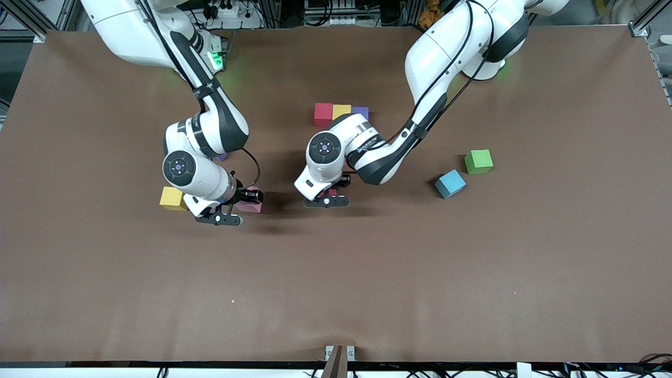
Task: Form number 2 with 11 blocks
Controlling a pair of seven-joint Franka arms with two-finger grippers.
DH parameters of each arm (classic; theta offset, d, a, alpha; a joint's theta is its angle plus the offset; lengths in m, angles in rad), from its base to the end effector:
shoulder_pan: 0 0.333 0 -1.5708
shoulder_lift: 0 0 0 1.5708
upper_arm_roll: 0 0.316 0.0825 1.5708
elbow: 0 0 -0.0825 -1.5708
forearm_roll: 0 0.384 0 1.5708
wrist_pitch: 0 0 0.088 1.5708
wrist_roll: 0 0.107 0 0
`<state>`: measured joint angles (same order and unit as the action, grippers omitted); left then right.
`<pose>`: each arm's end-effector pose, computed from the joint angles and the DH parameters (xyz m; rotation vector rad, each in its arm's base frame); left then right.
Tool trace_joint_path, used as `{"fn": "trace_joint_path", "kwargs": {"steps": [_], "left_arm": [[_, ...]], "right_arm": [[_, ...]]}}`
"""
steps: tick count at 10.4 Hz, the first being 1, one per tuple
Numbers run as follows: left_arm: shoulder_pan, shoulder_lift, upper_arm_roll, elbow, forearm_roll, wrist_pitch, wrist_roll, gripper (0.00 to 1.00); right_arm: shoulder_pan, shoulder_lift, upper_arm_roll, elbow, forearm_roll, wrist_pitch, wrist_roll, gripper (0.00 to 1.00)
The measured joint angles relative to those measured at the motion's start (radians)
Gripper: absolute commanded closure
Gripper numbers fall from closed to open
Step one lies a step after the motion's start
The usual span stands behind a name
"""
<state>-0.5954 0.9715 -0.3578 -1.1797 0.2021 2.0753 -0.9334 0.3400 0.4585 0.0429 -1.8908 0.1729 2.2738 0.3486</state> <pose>0.5084 -0.5630 0.2145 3.0829 0.0354 -0.1689 0.5788 0.2363 0.2562 -3.0232 0.1307 0.1868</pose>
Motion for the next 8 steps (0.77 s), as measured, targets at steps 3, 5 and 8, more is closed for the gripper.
{"fn": "trace_joint_path", "kwargs": {"steps": [3, 5, 8], "left_arm": [[0.0, 0.004, 0.0, -0.001, 0.0, 0.0, -0.002, 0.49], [-0.001, 0.009, 0.0, -0.001, 0.0, 0.0, -0.003, 0.49], [-0.005, 0.01, 0.0, -0.001, 0.0, 0.0, -0.003, 0.49]], "right_arm": [[-0.003, 0.0, -0.002, 0.001, 0.0, -0.006, -0.025, 0.51], [-0.003, 0.0, -0.002, 0.002, 0.0, -0.006, -0.029, 0.51], [-0.003, 0.0, -0.002, 0.002, 0.0, -0.007, -0.037, 0.51]]}}
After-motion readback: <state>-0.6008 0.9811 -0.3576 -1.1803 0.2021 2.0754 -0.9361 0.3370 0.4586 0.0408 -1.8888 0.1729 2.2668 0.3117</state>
